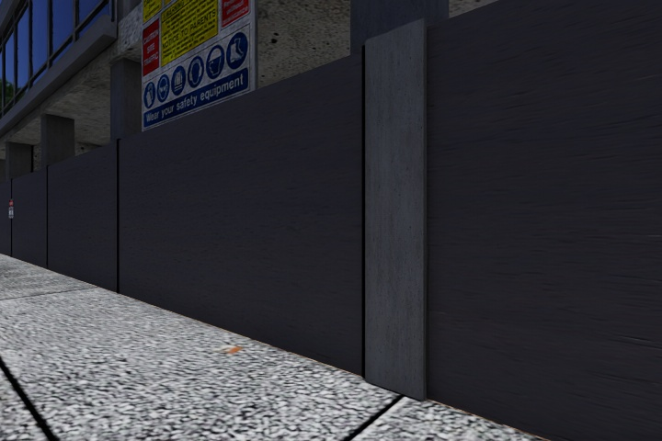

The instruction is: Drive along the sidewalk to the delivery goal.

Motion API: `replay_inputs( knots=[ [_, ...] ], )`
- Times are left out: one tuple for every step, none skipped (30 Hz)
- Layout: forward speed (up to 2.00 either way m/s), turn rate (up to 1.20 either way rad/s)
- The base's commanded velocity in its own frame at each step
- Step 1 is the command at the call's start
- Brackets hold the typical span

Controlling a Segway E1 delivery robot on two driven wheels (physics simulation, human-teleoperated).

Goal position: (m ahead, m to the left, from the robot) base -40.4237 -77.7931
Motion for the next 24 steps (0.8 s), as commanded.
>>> replay_inputs(
  knots=[
    [0.00,0.00],
    [0.00,0.00],
    [0.00,0.00],
    [0.00,0.00],
    [0.00,0.00],
    [0.00,0.00],
    [0.00,0.00],
    [0.00,0.00],
    [0.00,0.00],
    [0.00,0.00],
    [0.00,0.00],
    [0.00,0.00],
    [0.00,0.00],
    [0.00,0.00],
    [0.00,0.00],
    [0.00,0.00],
    [0.00,0.00],
    [0.00,0.00],
    [0.00,0.00],
    [0.00,0.00],
    [0.00,0.00],
    [0.00,0.00],
    [0.00,0.00],
    [0.00,0.00]
  ],
)
